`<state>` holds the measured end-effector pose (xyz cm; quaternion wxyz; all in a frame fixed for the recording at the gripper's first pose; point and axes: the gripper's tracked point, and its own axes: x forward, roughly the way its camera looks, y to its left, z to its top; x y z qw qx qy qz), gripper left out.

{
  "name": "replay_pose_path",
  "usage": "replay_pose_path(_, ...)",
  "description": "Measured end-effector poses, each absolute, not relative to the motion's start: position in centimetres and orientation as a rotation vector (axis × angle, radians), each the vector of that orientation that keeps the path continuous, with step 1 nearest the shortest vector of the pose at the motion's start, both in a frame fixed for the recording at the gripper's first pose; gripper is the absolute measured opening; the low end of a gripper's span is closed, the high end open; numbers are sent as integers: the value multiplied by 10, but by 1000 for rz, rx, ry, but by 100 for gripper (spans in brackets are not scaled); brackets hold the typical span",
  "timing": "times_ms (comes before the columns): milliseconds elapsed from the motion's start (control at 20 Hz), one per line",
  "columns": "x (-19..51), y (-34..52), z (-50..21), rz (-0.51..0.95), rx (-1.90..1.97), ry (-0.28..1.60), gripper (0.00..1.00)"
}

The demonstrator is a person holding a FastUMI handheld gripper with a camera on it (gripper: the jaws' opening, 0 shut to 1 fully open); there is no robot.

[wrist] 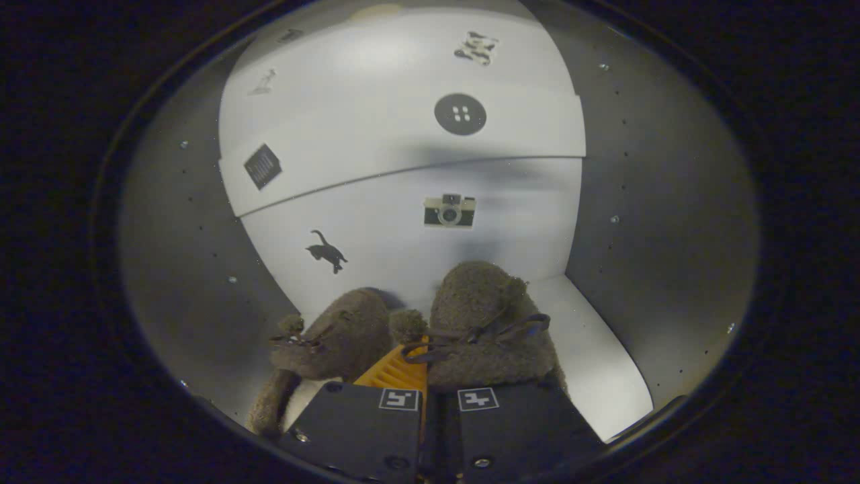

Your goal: Open the shoe cabinet door, grab the shoes and put them into the shoe cabinet, then close the shoe cabinet door.

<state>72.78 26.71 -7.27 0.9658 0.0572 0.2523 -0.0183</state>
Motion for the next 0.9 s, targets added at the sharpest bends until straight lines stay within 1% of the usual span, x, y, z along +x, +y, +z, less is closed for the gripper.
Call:
replay_pose_path(100,730,265,-80,-49,95,570,9)
replay_pose_path(300,728,265,-83,-83,83,604,13)
replay_pose_path(450,724,269,-80,-76,60,593,18)
replay_pose_path(650,704,265,-67,-87,-28,512,23)
replay_pose_path(850,672,268,-54,-79,-52,400,39)
replay_pose_path(900,661,270,-50,-69,-46,366,50)
